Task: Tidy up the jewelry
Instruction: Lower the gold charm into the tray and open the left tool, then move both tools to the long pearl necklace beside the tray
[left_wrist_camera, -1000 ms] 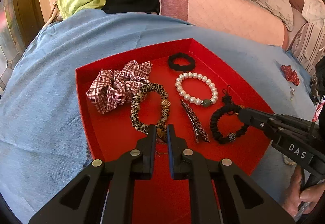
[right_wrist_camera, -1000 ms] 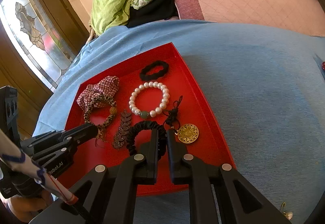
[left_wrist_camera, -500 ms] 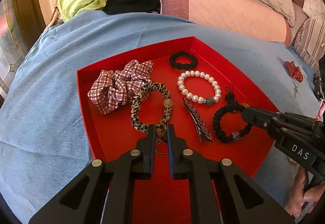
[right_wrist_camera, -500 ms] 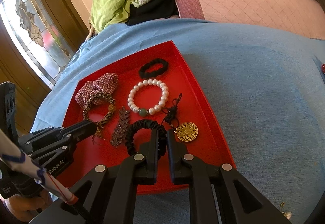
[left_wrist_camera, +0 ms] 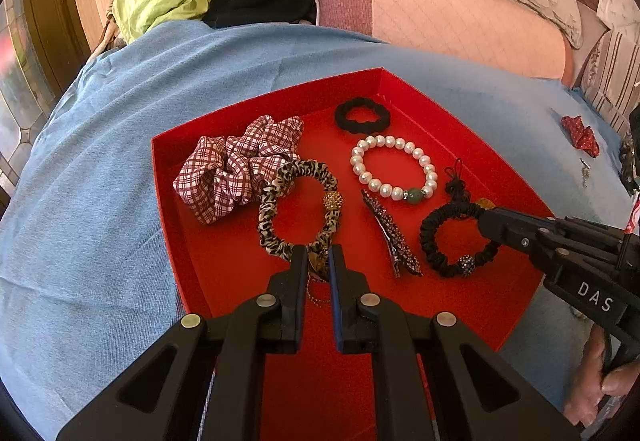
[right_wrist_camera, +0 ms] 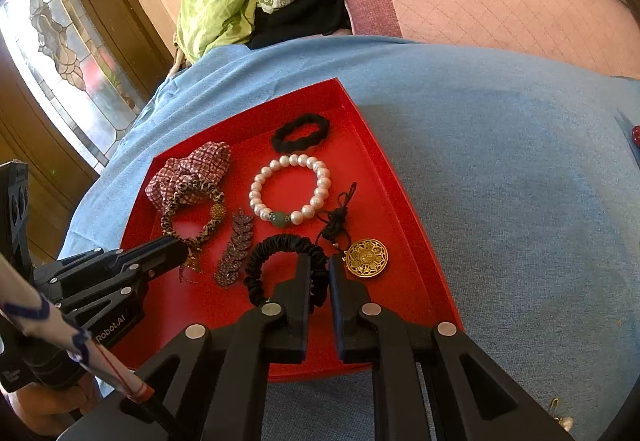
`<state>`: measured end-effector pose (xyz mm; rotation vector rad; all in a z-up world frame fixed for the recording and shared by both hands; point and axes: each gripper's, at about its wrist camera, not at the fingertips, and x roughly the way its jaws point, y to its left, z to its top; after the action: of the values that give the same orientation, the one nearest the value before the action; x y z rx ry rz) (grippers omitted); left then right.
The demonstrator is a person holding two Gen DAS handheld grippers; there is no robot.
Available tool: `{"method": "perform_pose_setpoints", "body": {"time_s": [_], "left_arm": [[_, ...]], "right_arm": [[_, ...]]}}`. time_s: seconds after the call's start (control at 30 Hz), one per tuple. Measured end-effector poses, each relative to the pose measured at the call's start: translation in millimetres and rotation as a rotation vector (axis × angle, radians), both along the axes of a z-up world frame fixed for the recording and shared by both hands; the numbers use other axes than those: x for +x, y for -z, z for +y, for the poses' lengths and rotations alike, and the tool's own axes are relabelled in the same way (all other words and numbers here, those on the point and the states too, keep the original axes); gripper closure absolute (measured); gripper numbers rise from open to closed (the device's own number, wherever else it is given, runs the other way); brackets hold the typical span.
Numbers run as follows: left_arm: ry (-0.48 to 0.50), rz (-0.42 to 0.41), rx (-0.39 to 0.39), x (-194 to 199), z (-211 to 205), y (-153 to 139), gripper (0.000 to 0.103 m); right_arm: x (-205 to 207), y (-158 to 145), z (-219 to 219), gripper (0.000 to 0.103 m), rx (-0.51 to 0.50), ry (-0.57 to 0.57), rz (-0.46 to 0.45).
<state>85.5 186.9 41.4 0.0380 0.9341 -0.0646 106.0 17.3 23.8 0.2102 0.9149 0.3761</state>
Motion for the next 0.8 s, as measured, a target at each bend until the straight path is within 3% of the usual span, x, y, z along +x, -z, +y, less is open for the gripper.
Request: {"method": "perform_pose_setpoints", "body": {"time_s": [0.3, 0.53, 0.6, 0.67, 0.8], "left_arm": [[-0.008, 0.003, 0.001, 0.9, 0.9, 0.1, 0.091], [-0.021, -0.007, 0.001, -1.0, 3.5, -1.6, 0.081], [-0.028, -0.011, 0.003, -1.0, 4.4, -2.1, 0.077], [-0.034, -0.017, 0.006, -1.5, 4.7, -3.5, 0.064], [-0.045, -0.035, 0.006, -2.9, 6.5, -8.0, 0.060]], "right_arm": [[-0.2, -1.4, -2.4, 0.090, 0.019, -0.001, 0.009], [-0.9, -3.5, -3.5, 0.090, 0.022, 0.003, 0.008], [-1.1, -4.2, -3.8, 0.090, 0.023, 0.004, 0.006], [-1.3, -4.5, -4.0, 0.090, 0.024, 0.004, 0.006], [-2.1, -4.6, -3.5, 0.090, 0.021, 0.002, 0.005]]}}
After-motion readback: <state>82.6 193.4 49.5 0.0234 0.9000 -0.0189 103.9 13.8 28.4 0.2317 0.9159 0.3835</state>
